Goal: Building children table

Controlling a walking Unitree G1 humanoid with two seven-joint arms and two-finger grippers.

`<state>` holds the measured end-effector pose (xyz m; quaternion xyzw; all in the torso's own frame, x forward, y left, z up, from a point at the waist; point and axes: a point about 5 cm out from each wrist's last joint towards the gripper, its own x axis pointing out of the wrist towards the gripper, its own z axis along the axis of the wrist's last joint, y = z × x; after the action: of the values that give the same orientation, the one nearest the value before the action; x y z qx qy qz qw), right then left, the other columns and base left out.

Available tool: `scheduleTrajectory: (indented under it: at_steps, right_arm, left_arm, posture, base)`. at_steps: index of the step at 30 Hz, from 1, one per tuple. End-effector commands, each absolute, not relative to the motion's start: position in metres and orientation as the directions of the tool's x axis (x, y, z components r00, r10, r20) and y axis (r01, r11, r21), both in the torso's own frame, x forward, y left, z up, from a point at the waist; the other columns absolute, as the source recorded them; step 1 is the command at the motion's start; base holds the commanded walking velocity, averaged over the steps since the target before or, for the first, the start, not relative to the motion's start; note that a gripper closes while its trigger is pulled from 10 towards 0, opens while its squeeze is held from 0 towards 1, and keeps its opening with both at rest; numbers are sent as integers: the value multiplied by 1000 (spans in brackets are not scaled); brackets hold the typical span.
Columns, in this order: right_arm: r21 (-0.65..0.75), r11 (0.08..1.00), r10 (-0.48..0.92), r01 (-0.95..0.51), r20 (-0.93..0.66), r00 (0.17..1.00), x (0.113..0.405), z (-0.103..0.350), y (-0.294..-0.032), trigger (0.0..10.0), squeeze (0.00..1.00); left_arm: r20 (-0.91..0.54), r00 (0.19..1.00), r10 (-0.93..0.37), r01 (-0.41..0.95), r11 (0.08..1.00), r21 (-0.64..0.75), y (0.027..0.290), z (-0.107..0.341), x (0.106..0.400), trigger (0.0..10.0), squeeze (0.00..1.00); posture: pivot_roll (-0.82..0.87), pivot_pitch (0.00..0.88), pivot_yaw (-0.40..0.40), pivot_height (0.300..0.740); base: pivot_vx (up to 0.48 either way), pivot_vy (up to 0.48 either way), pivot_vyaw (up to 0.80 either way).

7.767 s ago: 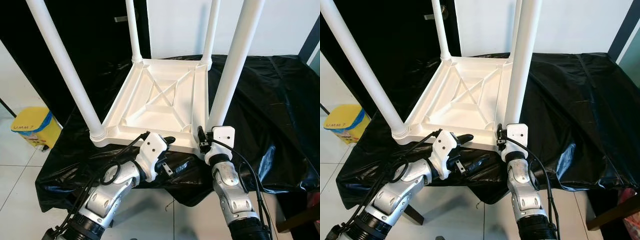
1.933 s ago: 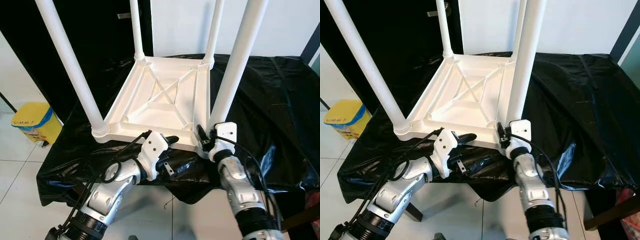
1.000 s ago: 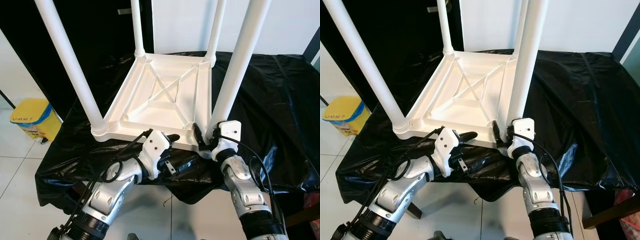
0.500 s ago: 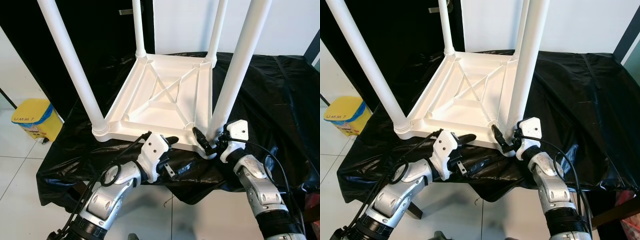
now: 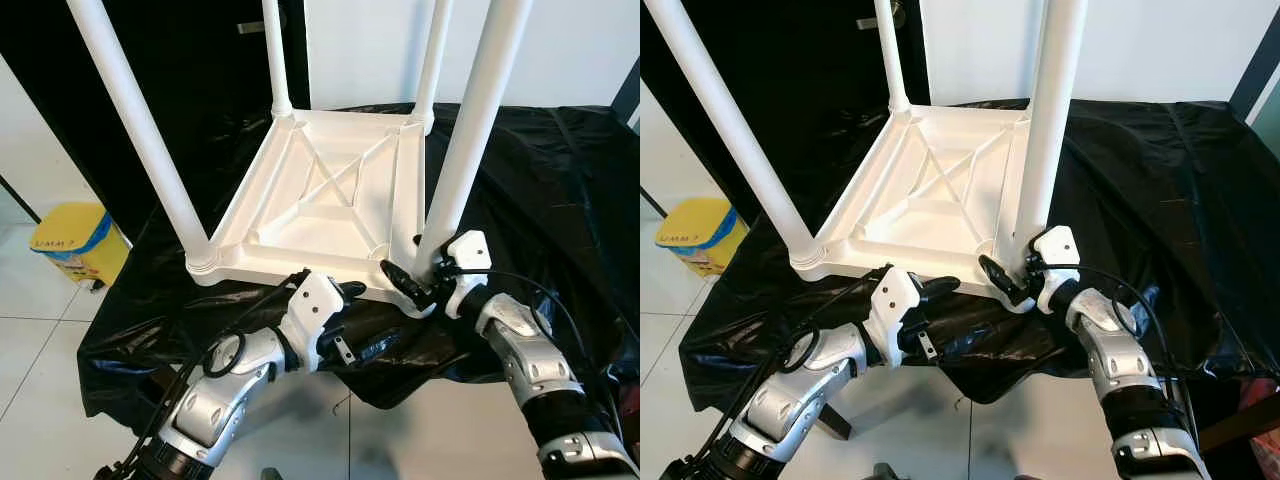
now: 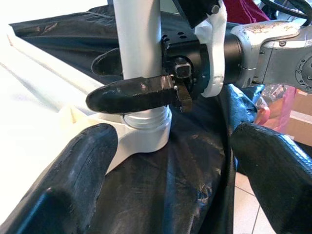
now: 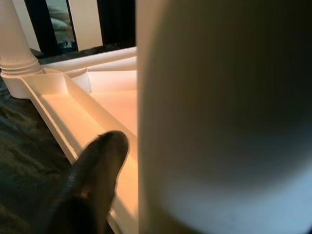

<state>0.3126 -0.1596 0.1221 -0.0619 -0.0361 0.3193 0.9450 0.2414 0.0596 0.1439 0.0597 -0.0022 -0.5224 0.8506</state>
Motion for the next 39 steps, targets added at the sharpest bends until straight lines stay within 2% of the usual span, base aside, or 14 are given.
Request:
scheduleTrajectory:
  at_steps: [1, 10, 11, 12, 19, 26, 30, 32, 34, 39]
  right_arm:
    - [-140, 783, 615, -605, 32, 788, 314, 122, -157, 0, 0]
    - [-132, 804, 590, -580, 47, 806, 311, 120, -157, 0, 0]
    - [-127, 809, 584, -575, 49, 811, 310, 119, -158, 4471, 0]
    - [-103, 832, 553, -546, 60, 831, 307, 118, -157, 10000, 0]
    - [-66, 878, 478, -473, 85, 874, 299, 115, -150, 10000, 0]
    - [3, 973, 231, -233, 95, 968, 287, 108, -145, 10000, 0]
    - [5, 983, 182, -183, 104, 978, 285, 110, -143, 10000, 0]
    - [20, 997, 74, -77, 114, 991, 280, 113, -140, 10000, 0]
    - [39, 999, 24, -29, 116, 993, 277, 113, -140, 10000, 0]
    - [46, 999, 1, -8, 137, 991, 276, 119, -136, 10000, 0]
  left_arm:
    - [-78, 413, -907, 909, 405, 99, 58, 142, 239, 10000, 0]
    - [-80, 404, -911, 913, 396, 92, 57, 141, 236, 10000, 0]
    - [-81, 405, -911, 913, 398, 92, 57, 141, 237, 10000, 0]
    - [-81, 408, -909, 912, 401, 91, 56, 141, 239, 10000, 0]
    - [-77, 407, -910, 912, 400, 86, 55, 141, 236, 10000, 0]
    - [-82, 410, -909, 911, 403, 85, 55, 140, 238, 10000, 0]
    - [-79, 410, -909, 911, 403, 92, 55, 142, 240, 10000, 0]
    - [-75, 419, -905, 906, 412, 96, 56, 142, 242, 10000, 0]
    - [-75, 424, -903, 904, 417, 92, 56, 141, 242, 10000, 0]
    - [-58, 438, -897, 898, 432, 84, 56, 143, 243, 10000, 0]
  posture:
    - [-95, 32, 50, 740]
    - [-107, 39, 45, 740]
    - [-108, 39, 45, 740]
    - [-114, 40, 43, 740]
    - [-114, 48, 40, 740]
    - [-117, 39, 42, 740]
    - [-121, 38, 40, 740]
    - [-122, 42, 36, 740]
    - [-122, 40, 25, 740]
    - [-135, 47, 21, 740]
  base:
    - [0, 0, 0]
    - [0, 0, 0]
    - [0, 0, 0]
    - [0, 0, 0]
    - [0, 0, 0]
    - [0, 0, 0]
    - [0, 0, 0]
    - [0, 0, 0]
    - [0, 0, 0]
    - [0, 0, 0]
